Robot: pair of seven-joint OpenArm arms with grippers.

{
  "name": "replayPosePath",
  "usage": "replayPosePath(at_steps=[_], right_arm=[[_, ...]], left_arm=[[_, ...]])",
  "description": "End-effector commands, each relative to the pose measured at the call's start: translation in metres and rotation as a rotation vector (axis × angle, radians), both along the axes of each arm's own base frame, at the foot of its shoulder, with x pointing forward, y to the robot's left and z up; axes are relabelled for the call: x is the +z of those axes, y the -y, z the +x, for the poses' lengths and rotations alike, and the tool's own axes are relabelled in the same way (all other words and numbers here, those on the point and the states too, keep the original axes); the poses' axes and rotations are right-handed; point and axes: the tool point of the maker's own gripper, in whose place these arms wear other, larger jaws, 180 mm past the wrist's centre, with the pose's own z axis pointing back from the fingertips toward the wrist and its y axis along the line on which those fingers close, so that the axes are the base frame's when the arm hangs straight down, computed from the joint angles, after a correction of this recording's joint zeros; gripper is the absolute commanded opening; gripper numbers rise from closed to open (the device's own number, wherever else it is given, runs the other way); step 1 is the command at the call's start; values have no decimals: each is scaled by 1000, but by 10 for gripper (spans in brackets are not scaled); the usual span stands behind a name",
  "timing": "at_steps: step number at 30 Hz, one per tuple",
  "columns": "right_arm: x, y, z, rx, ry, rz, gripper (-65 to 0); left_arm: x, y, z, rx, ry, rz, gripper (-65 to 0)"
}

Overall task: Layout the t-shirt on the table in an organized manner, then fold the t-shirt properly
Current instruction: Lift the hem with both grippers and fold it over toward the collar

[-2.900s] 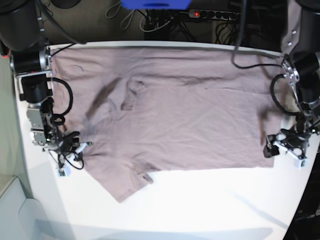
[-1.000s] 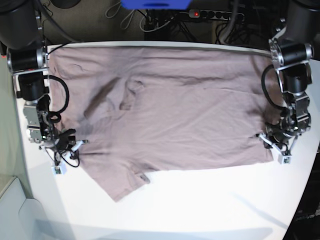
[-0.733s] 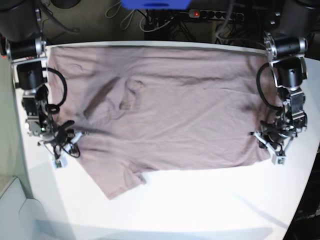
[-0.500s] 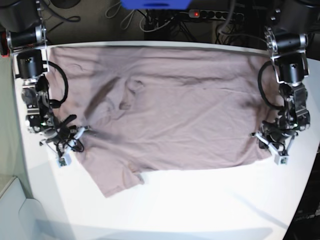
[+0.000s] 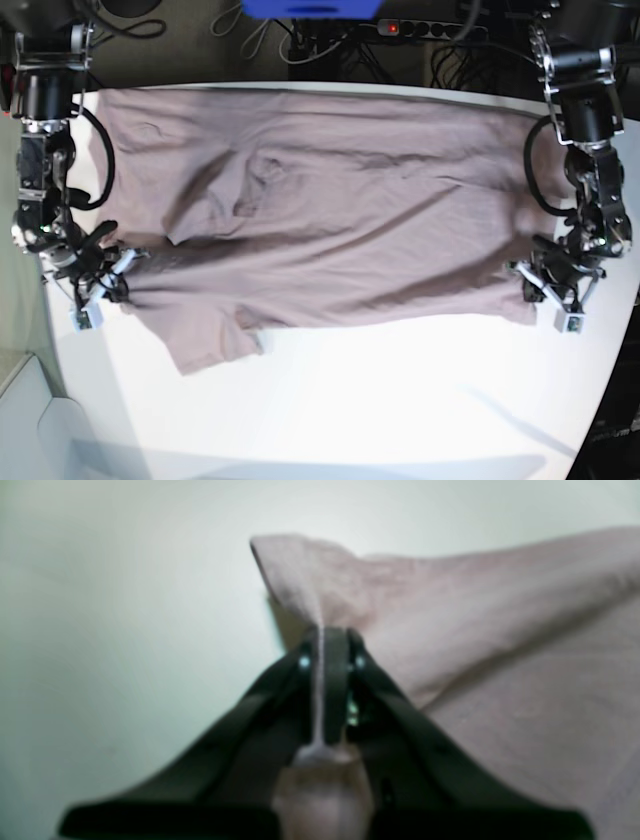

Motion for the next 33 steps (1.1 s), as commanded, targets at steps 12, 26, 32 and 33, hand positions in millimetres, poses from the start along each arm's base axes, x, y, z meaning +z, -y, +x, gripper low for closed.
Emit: replayPosePath(at_steps=[12, 26, 32, 33], right_arm=[[39, 11, -20, -4, 118, -39, -650], [37, -7, -75, 53, 103, -77, -650], [42, -22, -97, 98, 103, -91, -650], [42, -23, -100, 103, 102, -92, -650]], left_arm=[[38, -38, -3, 93, 69, 16, -647], [36, -32, -34, 61, 69, 72, -647], [43, -55, -54, 133, 96, 64, -647], [44, -55, -57, 137, 100, 49, -647]])
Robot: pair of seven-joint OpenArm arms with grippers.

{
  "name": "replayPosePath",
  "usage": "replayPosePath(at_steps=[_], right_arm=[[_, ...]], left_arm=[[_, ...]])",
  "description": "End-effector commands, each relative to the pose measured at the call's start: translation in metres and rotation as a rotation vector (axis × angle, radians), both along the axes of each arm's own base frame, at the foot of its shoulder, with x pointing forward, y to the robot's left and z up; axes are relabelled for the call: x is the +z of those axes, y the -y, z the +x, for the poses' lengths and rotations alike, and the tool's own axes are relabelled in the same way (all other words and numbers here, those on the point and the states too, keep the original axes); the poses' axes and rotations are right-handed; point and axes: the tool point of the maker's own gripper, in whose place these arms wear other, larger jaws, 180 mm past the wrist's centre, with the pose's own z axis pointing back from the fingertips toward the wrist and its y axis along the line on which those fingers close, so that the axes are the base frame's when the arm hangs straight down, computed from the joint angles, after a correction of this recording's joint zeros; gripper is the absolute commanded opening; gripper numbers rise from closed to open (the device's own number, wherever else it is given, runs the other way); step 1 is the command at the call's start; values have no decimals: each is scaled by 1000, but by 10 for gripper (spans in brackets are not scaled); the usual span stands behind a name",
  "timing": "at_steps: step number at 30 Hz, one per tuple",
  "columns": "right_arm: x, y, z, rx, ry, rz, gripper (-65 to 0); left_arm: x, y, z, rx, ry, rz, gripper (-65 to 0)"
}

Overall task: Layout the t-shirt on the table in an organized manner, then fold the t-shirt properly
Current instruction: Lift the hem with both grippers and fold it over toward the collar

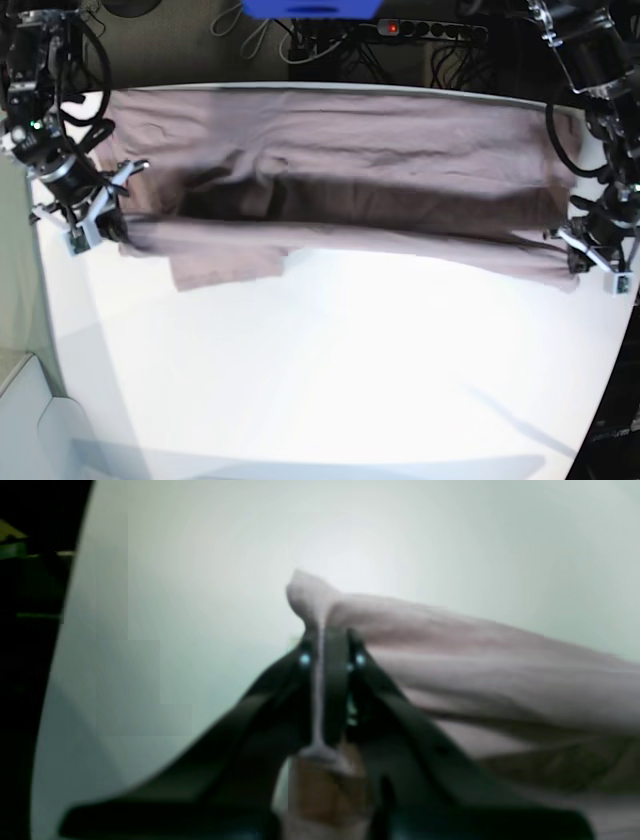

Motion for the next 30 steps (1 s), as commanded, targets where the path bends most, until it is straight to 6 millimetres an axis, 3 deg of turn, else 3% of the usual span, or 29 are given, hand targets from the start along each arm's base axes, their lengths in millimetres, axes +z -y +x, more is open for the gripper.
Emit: replayPosePath(at_steps=[1, 10, 15, 20, 30], right_arm=[[15, 1, 4, 13, 48, -8, -650], [-7, -1, -24, 19, -34, -8, -650], [-11, 1, -26, 12, -46, -8, -650], [-28, 9, -31, -12, -90, 0, -650], [-51, 20, -39, -45, -153, 10, -650]], left_arm=[[16, -8, 3, 5, 47, 8, -647], [-1, -10, -23, 30, 15, -46, -647], [4, -4, -36, 2, 14, -11, -647], [10, 1, -46, -23, 14, 21, -647], [-9, -1, -64, -18, -48, 19, -647]])
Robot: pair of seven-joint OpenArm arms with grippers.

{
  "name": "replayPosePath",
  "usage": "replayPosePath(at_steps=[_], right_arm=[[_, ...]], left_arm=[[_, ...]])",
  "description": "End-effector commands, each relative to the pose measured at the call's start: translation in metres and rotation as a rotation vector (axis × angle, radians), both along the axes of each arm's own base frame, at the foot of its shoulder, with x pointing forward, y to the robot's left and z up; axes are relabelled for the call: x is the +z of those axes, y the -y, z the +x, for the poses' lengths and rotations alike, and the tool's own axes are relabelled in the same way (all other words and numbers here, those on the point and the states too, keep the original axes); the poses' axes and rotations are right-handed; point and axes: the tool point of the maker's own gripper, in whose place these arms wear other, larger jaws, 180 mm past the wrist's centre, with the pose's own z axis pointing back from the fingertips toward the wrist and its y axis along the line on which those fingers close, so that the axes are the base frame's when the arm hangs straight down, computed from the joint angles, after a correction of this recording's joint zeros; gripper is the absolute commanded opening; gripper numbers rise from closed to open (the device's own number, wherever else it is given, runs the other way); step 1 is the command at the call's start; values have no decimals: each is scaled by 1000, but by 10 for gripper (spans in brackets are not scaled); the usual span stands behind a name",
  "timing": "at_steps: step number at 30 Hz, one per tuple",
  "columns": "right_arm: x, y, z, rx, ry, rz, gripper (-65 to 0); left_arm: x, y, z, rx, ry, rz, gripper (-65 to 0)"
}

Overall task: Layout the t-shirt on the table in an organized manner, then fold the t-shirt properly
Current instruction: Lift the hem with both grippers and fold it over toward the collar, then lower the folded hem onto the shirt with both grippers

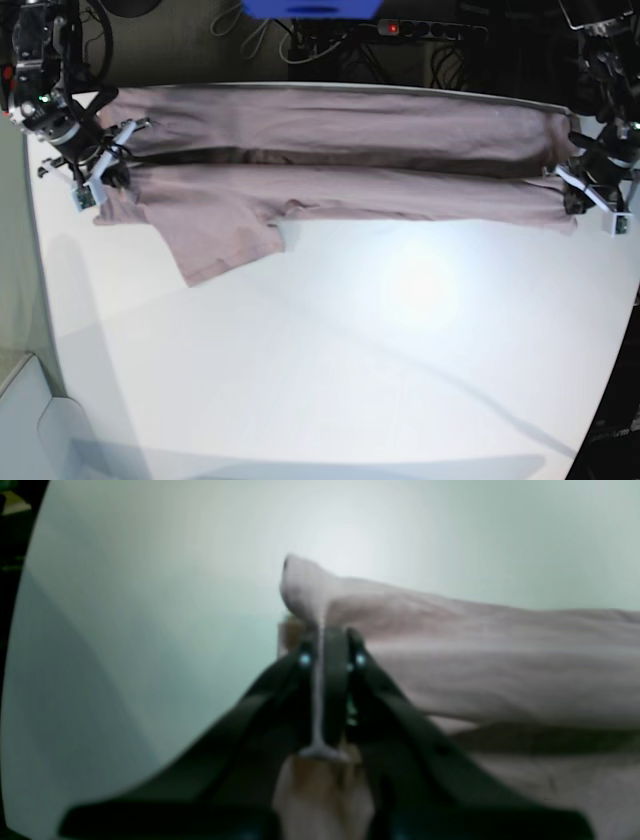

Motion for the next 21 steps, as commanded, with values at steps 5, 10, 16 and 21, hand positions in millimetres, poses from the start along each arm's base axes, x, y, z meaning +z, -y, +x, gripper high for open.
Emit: replayPosePath(at_steps=[5, 10, 16, 21], right_arm=[[10, 4, 7, 6, 37, -14, -650], [12, 4, 7, 8, 39, -16, -650], [10, 4, 6, 7, 32, -18, -650], [9, 3, 5, 10, 26, -16, -650]], left_arm=[[6, -10, 4, 11, 24, 12, -647], [-13, -15, -5, 38, -26, -14, -647], [-39, -21, -21, 74, -96, -50, -647], [-49, -22, -26, 84, -122, -63, -648]])
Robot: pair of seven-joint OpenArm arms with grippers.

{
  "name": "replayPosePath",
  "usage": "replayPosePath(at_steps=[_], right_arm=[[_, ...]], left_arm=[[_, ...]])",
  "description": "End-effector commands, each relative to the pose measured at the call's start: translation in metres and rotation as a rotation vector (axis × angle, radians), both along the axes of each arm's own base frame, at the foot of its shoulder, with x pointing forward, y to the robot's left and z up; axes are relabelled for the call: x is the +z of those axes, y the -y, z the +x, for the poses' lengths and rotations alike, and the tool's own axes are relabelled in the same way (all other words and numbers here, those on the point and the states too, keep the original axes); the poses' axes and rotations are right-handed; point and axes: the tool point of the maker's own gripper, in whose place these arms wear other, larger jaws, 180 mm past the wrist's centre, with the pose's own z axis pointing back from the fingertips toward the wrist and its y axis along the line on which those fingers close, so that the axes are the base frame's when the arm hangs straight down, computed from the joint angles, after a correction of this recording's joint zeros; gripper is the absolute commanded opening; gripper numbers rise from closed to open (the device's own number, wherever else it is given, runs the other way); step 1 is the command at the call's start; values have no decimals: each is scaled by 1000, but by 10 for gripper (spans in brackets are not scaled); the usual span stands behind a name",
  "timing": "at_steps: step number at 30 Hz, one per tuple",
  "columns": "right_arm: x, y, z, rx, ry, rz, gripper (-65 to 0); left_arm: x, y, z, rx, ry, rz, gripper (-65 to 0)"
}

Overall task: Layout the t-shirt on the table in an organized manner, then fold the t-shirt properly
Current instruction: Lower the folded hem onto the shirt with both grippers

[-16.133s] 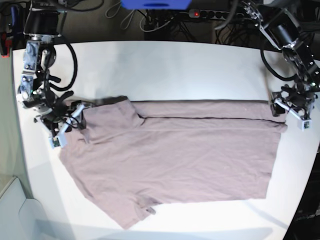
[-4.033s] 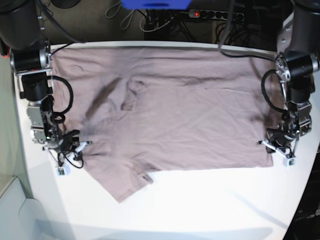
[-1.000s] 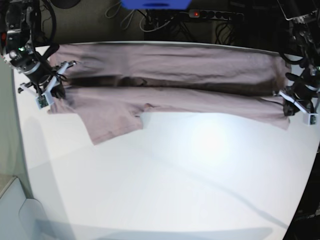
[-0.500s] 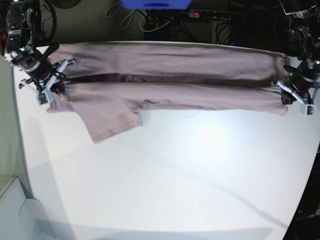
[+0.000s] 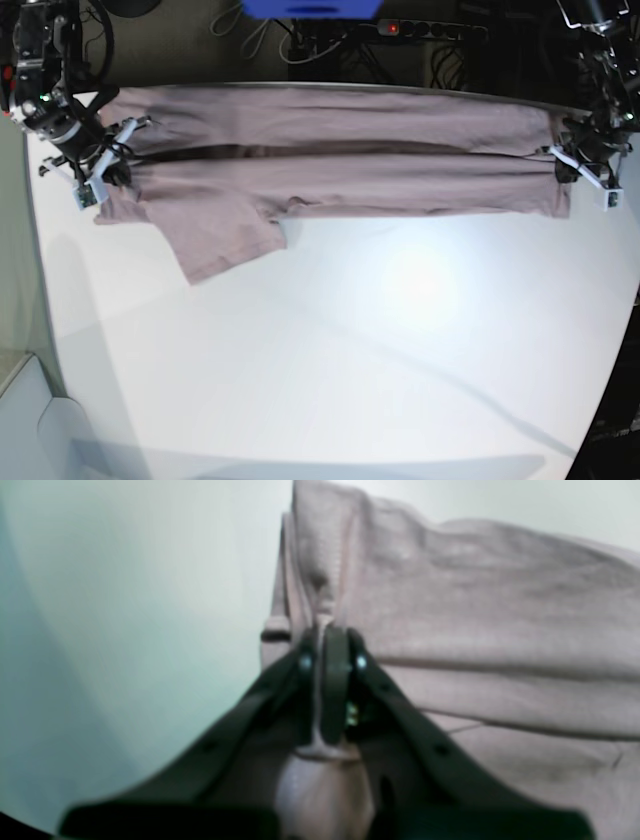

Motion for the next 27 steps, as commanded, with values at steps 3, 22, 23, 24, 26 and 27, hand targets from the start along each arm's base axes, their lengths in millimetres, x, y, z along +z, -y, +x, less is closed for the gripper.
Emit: replayPosePath(at_steps=[3, 22, 23, 24, 26, 27], right_arm=[[7, 4, 1, 8, 19, -16, -650], [0, 10, -7, -6, -38, -37, -500], [0, 10, -7, -6, -36, -37, -464], [0, 10, -7, -6, -38, -37, -432], [0, 10, -7, -7, -37, -38, -373], [1, 12, -7, -12, -35, -40, -352]], left_arm=[[3, -10, 2, 9, 0, 18, -648], [-22, 3, -1, 71, -26, -68, -592], [-20, 0, -1, 80, -21, -67, -548], [-19, -4, -2, 94, -15, -68, -492], [-22, -1, -5, 114, -11, -82, -367], [-21, -1, -5, 119, -6, -86, -308]])
